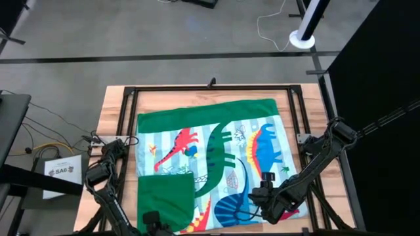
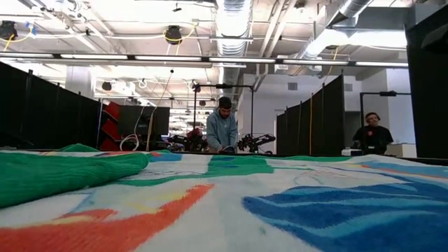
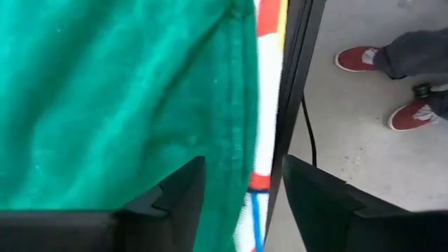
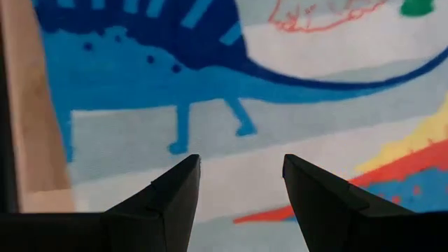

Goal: Roll towel
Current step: Roll the multicolor dinosaur print towel

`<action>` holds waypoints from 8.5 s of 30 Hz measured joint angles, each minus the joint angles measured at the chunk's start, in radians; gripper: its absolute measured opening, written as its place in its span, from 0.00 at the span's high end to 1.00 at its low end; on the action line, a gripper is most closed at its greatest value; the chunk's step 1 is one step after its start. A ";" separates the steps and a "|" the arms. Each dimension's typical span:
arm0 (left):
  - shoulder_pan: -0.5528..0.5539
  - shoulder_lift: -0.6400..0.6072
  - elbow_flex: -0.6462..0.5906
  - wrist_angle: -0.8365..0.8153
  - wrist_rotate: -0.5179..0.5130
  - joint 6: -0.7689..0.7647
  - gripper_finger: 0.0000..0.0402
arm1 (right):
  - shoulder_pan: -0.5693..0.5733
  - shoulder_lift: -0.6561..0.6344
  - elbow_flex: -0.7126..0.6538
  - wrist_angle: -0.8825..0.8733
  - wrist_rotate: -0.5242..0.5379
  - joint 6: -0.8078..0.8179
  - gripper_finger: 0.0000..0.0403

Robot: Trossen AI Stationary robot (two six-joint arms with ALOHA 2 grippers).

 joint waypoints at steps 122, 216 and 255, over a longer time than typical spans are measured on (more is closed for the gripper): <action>0.586 -0.683 -0.497 -0.426 -0.096 0.512 0.97 | -0.260 -0.219 0.071 -0.669 -0.025 -0.091 1.00; 2.004 -0.548 -0.562 0.486 0.060 1.783 0.97 | -1.687 -0.039 -0.086 0.015 0.084 -0.940 0.91; 1.759 -0.463 -0.718 0.292 0.330 1.529 0.63 | -1.284 -0.406 -0.478 0.080 -0.225 -0.571 0.98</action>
